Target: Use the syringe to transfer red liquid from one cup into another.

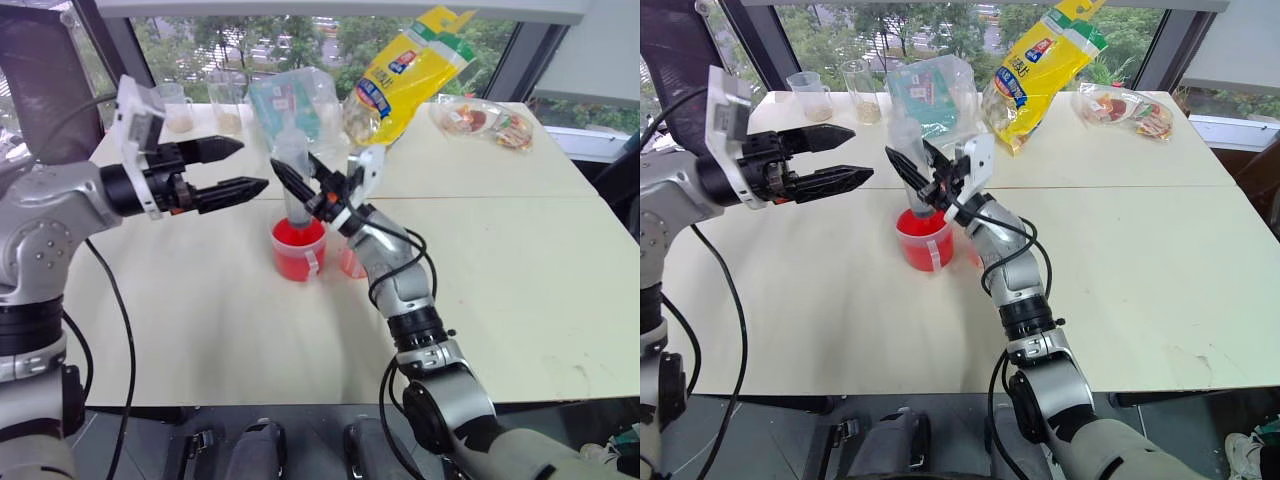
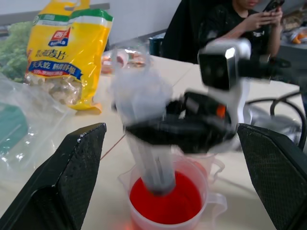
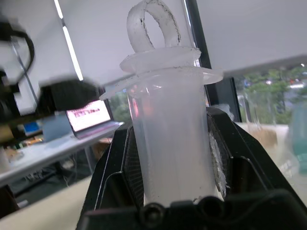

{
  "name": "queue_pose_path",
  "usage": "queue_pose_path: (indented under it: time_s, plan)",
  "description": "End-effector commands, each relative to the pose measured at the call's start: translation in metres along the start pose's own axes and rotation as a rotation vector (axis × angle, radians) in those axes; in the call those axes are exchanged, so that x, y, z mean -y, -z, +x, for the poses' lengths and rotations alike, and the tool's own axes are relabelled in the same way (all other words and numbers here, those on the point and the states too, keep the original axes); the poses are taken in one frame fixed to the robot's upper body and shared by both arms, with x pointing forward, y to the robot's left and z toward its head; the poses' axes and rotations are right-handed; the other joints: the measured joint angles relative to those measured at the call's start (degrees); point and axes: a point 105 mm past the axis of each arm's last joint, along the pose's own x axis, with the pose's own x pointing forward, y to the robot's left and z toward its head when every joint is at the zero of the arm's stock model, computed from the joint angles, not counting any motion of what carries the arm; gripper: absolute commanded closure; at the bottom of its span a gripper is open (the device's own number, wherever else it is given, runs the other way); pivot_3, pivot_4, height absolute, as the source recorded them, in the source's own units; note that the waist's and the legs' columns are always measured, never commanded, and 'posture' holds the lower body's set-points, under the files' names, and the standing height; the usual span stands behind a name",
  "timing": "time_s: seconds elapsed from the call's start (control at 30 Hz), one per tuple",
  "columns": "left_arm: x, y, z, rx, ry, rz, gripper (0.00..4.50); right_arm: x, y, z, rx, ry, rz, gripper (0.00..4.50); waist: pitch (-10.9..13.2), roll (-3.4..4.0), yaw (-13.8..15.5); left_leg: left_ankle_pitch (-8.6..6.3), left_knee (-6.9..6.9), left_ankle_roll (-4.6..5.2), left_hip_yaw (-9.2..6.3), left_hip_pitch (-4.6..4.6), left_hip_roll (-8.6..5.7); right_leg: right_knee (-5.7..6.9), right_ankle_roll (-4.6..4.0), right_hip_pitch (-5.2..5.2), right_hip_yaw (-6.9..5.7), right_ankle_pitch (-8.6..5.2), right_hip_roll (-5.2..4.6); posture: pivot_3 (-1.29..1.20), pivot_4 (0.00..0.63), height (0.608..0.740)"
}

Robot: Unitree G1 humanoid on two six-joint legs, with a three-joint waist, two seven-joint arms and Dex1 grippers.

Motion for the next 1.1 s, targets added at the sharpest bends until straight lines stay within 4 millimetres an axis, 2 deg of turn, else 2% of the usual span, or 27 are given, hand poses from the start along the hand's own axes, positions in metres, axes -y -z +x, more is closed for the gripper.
queue_pose_path:
  time_s: [0.03,0.6,0.93,1.03,1.1]
  plan:
    - [0.003,-0.015,0.006,0.035,0.019,0.051,0.00,-0.009,-0.012,0.004,0.049,-0.034,-0.054,3.07,0.00,0.00,-0.03,0.00,0.00,-0.01,0.00,0.00,0.00,0.02,0.00,-0.01,0.00,0.00,0.00,0.00,0.150,0.740]
    - [0.008,-0.007,0.028,0.053,0.085,-0.007,0.00,-0.012,-0.010,0.004,0.033,-0.050,-0.070,3.07,0.00,0.00,-0.05,0.03,0.00,-0.05,-0.01,0.04,0.01,0.09,0.00,-0.02,0.01,0.00,0.02,0.00,0.150,0.740]
    - [-0.003,0.001,0.052,0.080,0.088,-0.049,0.00,-0.017,-0.009,0.002,0.020,-0.069,-0.073,3.07,0.00,0.00,-0.04,0.03,0.02,-0.06,0.00,0.04,0.01,0.09,0.00,-0.01,0.01,0.00,0.02,0.00,0.150,0.740]
    - [-0.004,0.001,0.056,0.097,0.090,-0.056,0.82,-0.018,-0.009,0.002,0.016,-0.070,-0.074,3.07,0.00,0.00,-0.06,0.04,0.02,-0.07,0.00,0.04,0.01,0.10,0.00,-0.02,0.01,0.00,0.03,0.00,0.150,0.740]
    - [-0.005,-0.001,0.058,0.111,0.089,-0.058,1.79,-0.018,-0.009,0.002,0.014,-0.071,-0.075,3.07,0.00,0.00,-0.06,0.04,0.02,-0.07,-0.01,0.04,0.01,0.10,0.00,-0.02,0.01,0.00,0.03,0.00,0.150,0.740]
